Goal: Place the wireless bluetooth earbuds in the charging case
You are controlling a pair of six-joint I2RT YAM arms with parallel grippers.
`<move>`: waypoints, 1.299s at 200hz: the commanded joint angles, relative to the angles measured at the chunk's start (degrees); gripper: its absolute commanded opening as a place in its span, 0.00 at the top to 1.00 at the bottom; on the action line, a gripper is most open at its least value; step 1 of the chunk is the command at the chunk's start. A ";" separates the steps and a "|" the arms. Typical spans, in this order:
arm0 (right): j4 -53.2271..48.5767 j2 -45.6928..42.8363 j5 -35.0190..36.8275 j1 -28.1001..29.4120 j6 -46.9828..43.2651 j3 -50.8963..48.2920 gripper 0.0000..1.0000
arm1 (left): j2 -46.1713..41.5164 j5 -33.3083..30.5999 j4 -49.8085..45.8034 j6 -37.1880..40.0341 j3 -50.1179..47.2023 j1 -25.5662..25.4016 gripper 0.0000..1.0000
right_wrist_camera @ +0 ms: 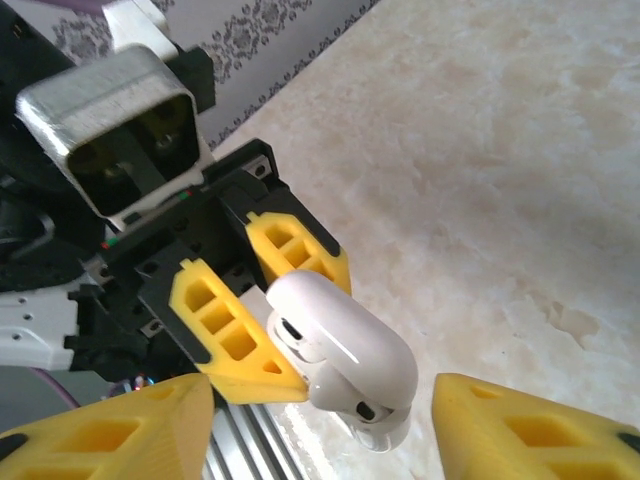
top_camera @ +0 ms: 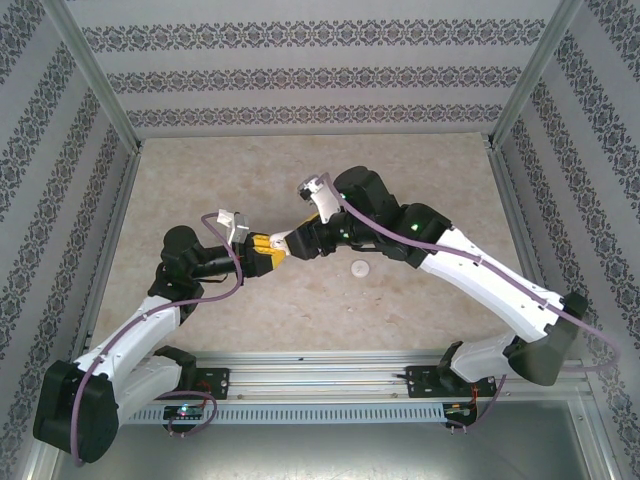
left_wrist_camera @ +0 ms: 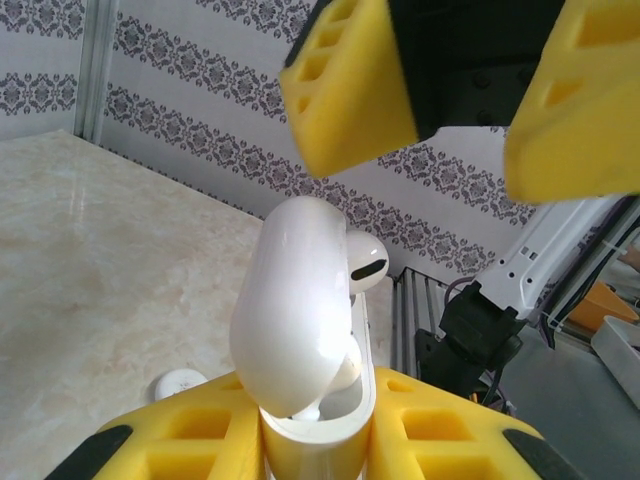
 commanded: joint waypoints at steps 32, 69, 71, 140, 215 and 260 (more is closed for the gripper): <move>-4.28 3.91 0.33 -0.34 -2.91 3.70 0.38 | -1.26 2.68 -2.82 3.06 2.09 -0.34 0.81; -4.37 4.49 0.69 -0.49 -2.95 4.34 0.38 | -1.35 2.89 -3.56 3.65 2.18 -0.37 0.81; -4.36 4.49 0.64 -0.51 -2.99 4.41 0.38 | -1.48 2.89 -3.58 3.71 2.19 -0.35 0.81; -5.46 5.74 -0.50 -1.05 -3.88 6.01 0.39 | -2.05 3.07 -5.38 5.01 2.68 -0.34 0.81; -6.91 6.75 1.73 -1.26 -4.27 6.66 0.39 | -2.13 3.16 -5.37 4.85 3.17 -0.34 0.81; -6.51 6.36 3.14 -2.88 -2.40 7.24 0.39 | -2.27 3.27 -5.22 4.59 3.34 -0.38 0.81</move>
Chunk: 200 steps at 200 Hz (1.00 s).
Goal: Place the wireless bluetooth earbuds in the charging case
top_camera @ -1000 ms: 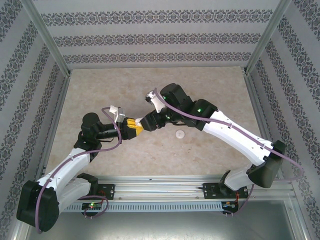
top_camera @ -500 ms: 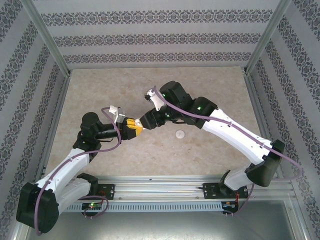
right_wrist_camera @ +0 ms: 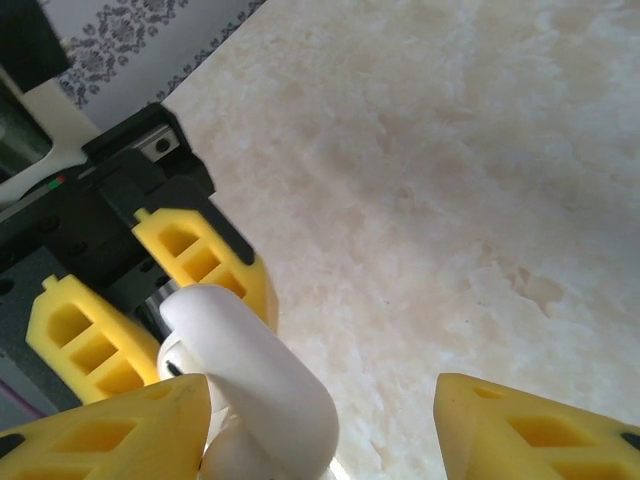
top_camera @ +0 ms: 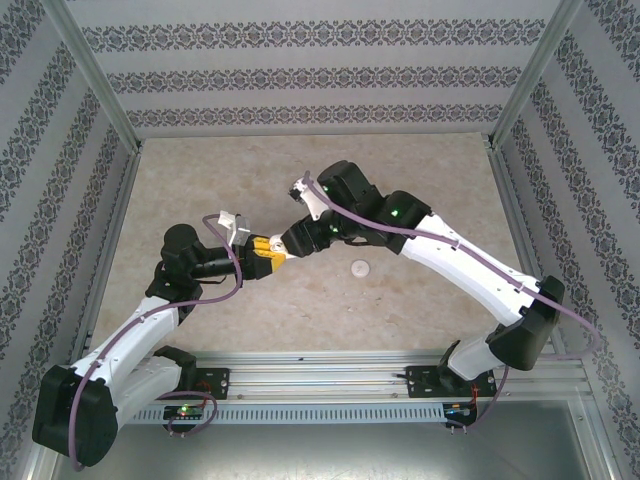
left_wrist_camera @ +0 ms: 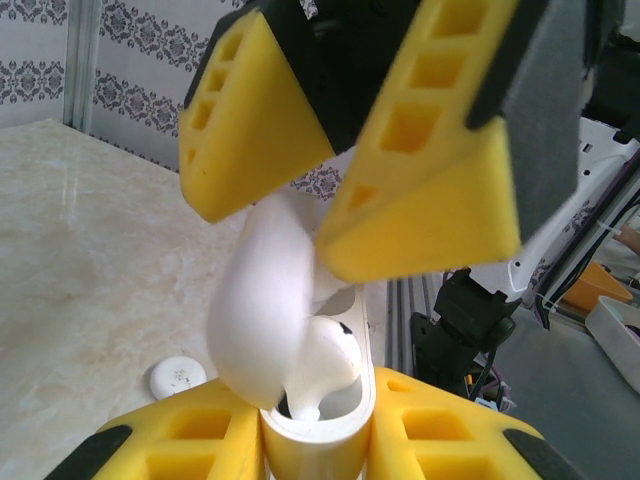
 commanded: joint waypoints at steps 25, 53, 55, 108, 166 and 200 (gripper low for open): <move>-0.20 0.00 1.24 -1.25 0.98 2.52 0.39 | -1.09 2.05 0.03 1.09 2.26 -0.33 0.81; -0.78 0.37 0.65 -1.40 1.26 3.16 0.39 | -1.28 2.00 -0.01 1.04 2.33 -0.32 0.81; -0.80 0.33 0.58 -1.36 1.34 3.12 0.39 | -1.31 2.00 -0.05 1.08 2.28 -0.34 0.81; 3.16 -2.71 -2.51 -1.57 4.31 0.19 0.39 | -1.88 1.61 -1.07 2.41 2.67 -0.36 0.81; 8.64 -1.16 -15.86 -5.24 11.12 -3.24 0.39 | -1.88 2.53 -4.20 4.51 4.42 -0.45 0.81; 9.59 1.01 -24.49 -5.35 12.12 -2.37 0.41 | -1.54 2.44 -5.49 4.65 5.23 -0.42 0.81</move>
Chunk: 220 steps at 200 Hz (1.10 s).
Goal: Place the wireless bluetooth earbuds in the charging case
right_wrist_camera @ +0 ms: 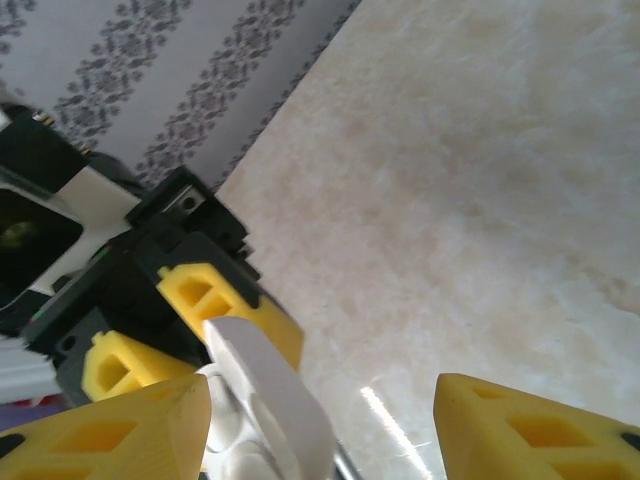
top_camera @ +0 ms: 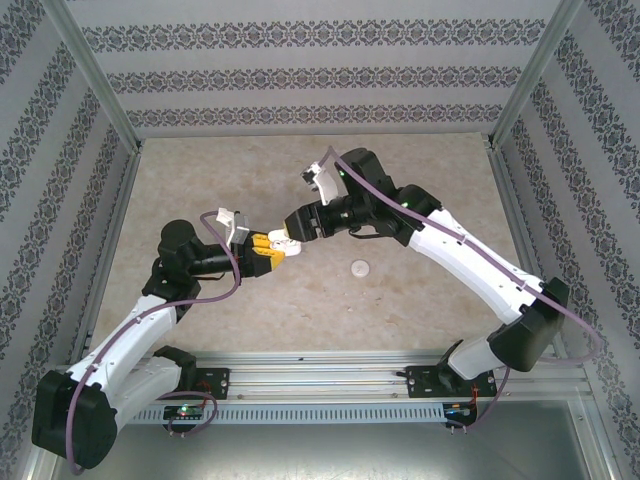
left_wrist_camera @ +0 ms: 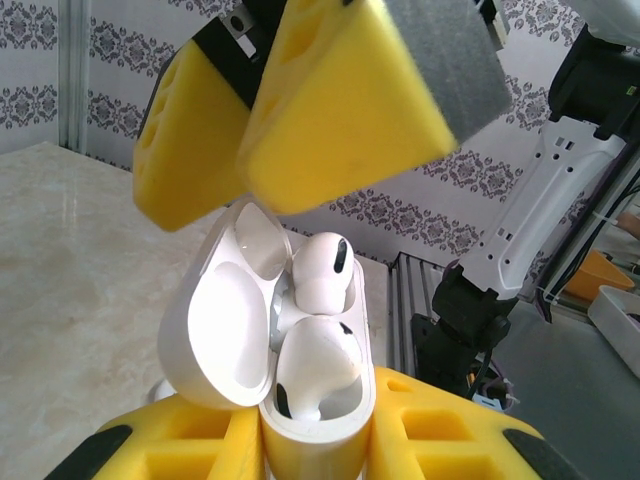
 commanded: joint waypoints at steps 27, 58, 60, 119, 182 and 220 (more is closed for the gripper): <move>5.42 0.45 -13.34 0.16 2.53 -0.56 0.42 | -0.03 0.93 -3.35 1.38 2.99 -0.44 0.81; 7.55 -1.79 -15.38 0.15 2.36 -1.92 0.44 | 0.47 -0.23 -3.66 -0.16 3.20 -0.45 0.81; 7.65 -1.96 -15.46 0.12 2.40 -2.04 0.44 | 0.50 -0.30 -3.72 -0.26 3.21 -0.48 0.81; 8.94 -6.05 -15.79 0.17 1.77 -5.70 0.44 | 2.53 -1.22 -2.32 -5.50 3.39 -0.32 0.80; 0.95 -10.98 6.23 -1.92 2.04 -8.67 0.43 | 4.25 -4.16 -4.80 -7.57 2.87 -0.32 0.80; 0.37 -18.39 16.76 -5.80 6.95 -17.72 0.43 | 9.23 -9.80 -17.52 -5.70 5.89 -0.51 0.85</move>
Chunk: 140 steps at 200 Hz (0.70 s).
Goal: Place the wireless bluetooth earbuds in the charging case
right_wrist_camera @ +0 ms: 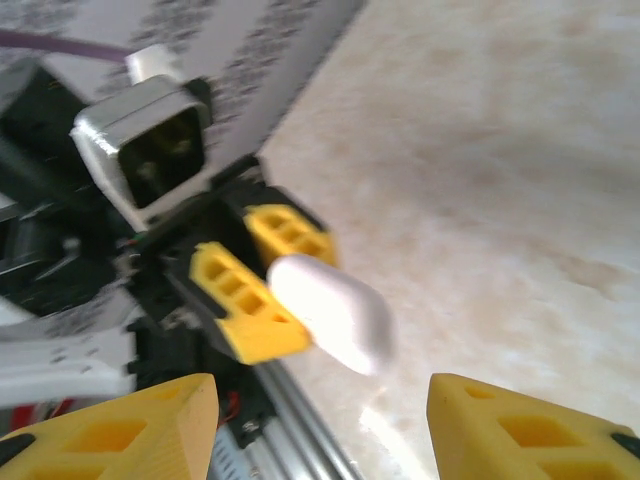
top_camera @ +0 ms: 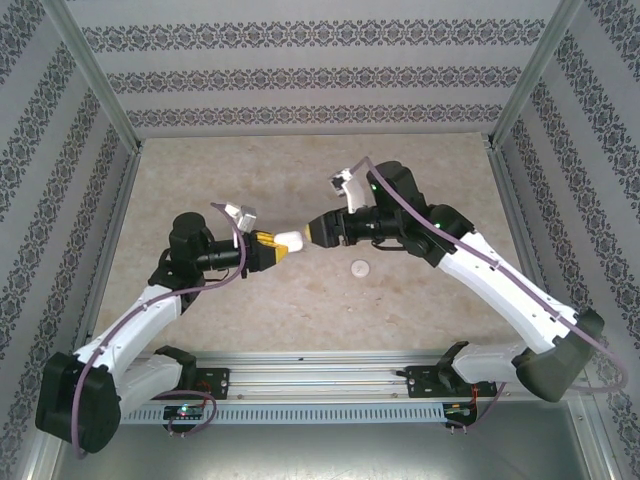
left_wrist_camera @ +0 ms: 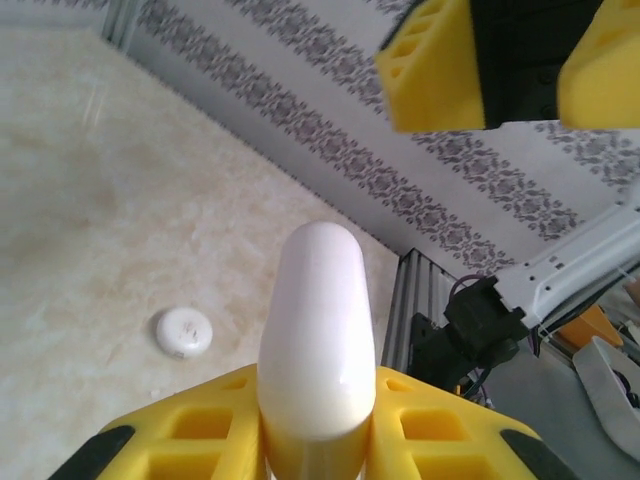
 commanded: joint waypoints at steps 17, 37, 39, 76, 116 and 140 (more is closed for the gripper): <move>-3.61 -8.77 16.01 -2.98 5.27 -9.20 0.42 | 5.79 -8.69 -14.51 1.99 4.54 -0.91 0.86; -6.33 -13.58 21.30 -4.51 8.15 -14.49 0.41 | 9.82 -12.63 -16.49 2.05 4.53 -2.49 0.86; -6.52 -14.05 21.58 -4.67 8.39 -15.06 0.41 | 10.25 -12.85 -16.53 2.01 4.49 -2.72 0.86; -9.47 -23.32 25.34 -7.66 13.38 -26.44 0.39 | 19.18 -17.55 -16.22 1.02 5.83 -9.85 0.85; -13.01 -32.22 29.90 -10.80 14.82 -33.23 0.36 | 29.83 -19.65 -14.95 -1.42 10.41 -15.41 0.85; -13.86 -35.15 31.74 -12.91 14.70 -35.38 0.32 | 33.66 -20.48 -12.73 -2.37 11.63 -16.44 0.83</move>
